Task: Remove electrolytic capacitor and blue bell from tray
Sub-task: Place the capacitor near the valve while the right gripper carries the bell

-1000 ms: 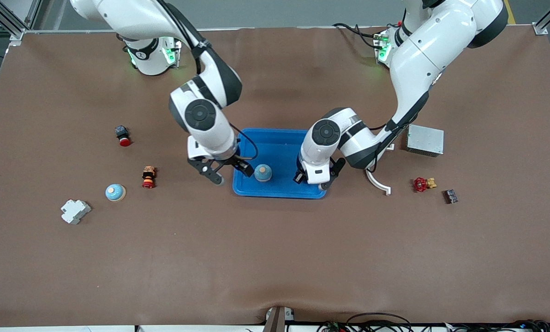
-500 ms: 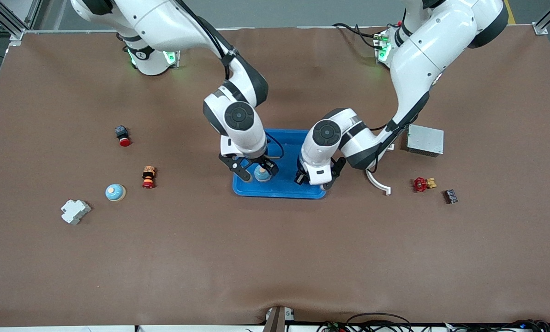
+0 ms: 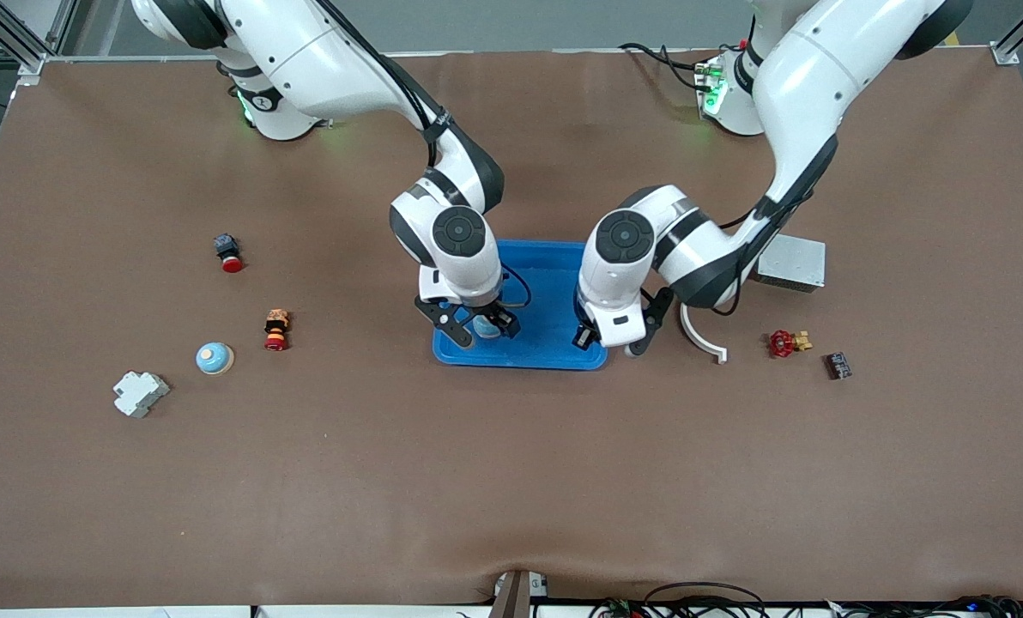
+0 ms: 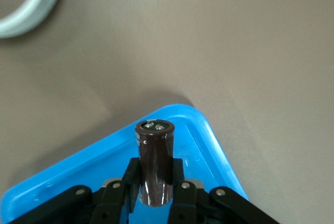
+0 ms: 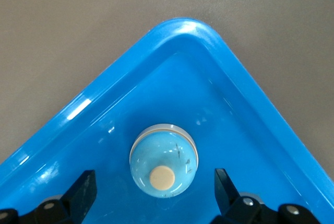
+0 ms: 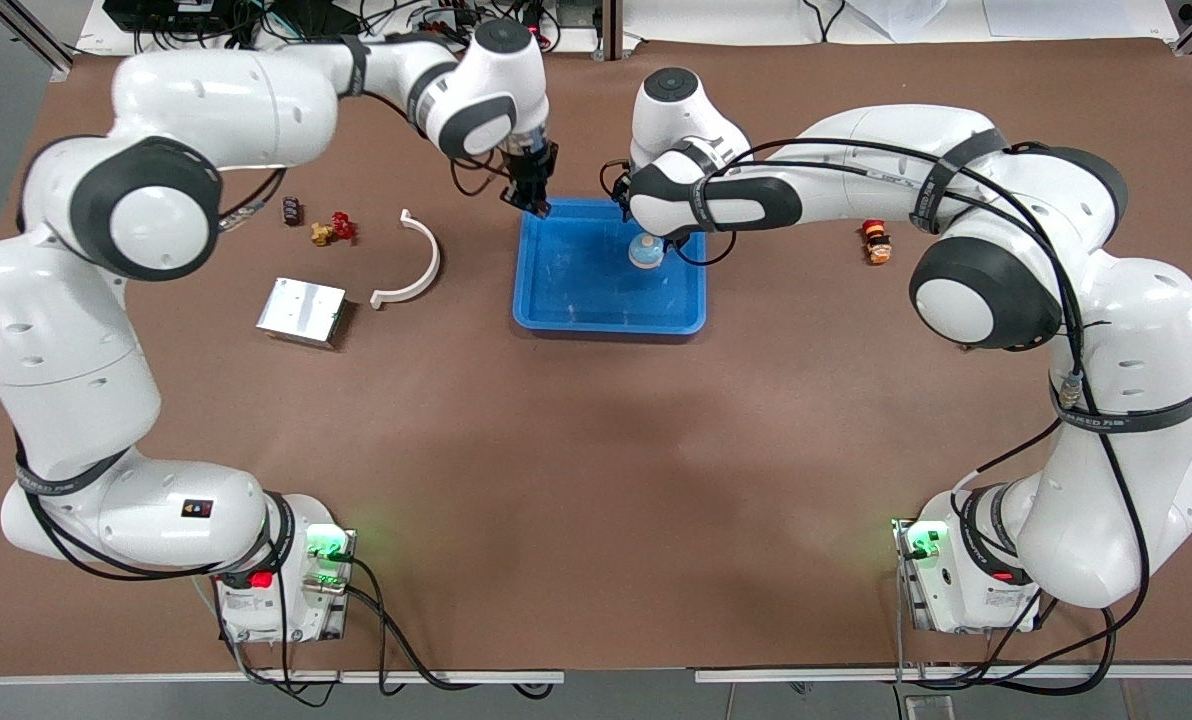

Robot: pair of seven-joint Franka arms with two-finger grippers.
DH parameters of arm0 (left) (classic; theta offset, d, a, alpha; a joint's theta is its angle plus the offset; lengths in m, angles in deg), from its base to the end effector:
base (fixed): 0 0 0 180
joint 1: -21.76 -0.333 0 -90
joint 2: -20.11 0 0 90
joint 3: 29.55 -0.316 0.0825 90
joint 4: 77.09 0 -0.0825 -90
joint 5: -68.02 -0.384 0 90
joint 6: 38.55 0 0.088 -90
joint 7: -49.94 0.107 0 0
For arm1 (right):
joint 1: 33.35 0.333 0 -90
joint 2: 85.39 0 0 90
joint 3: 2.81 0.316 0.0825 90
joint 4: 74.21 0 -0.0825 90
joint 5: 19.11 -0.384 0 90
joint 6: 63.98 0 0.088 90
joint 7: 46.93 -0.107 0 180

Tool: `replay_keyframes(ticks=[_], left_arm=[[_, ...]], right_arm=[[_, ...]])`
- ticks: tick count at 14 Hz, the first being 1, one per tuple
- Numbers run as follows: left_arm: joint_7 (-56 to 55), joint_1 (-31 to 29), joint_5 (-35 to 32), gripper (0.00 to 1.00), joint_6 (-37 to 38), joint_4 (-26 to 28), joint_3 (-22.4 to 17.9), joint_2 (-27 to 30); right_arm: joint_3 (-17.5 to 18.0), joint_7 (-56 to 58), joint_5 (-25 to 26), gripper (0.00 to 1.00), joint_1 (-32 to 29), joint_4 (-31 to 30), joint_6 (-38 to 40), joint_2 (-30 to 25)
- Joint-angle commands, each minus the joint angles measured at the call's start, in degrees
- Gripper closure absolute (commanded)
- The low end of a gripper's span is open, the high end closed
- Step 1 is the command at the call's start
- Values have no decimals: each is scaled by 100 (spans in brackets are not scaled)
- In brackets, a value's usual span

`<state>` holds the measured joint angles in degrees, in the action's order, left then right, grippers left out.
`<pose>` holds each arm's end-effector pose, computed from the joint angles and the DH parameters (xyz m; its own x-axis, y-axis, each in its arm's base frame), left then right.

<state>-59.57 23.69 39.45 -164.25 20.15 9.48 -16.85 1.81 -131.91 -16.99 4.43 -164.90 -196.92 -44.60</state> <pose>0.5514 -0.3851 0.2860 0.5344 0.8452 0.0094 0.8447 -0.5344 0.0285 0.5242 0.4671 0.2223 0.7395 -0.6728 -0.0223 -0.6732 -0.7389 -0.0301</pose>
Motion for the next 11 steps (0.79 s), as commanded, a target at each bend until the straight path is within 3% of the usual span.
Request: replay_keyframes(ticks=[1, 7, 10, 11], left_arm=[[517, -857, 124, 100, 368, 119, 691, 260], [2475, -2836, 106, 100, 2344, 145, 2081, 304], [3057, -3443, 71, 100, 2822, 390, 2259, 400], [3076, -3610, 62, 100, 2901, 548, 2259, 401]], right_arm=[[-58, -159, 139, 0, 71, 131, -118, 174], [-58, -290, 307, 0, 71, 122, -206, 280], [-58, -308, 315, 0, 80, 122, -215, 306], [-58, -317, 333, 7, 89, 122, -215, 306]])
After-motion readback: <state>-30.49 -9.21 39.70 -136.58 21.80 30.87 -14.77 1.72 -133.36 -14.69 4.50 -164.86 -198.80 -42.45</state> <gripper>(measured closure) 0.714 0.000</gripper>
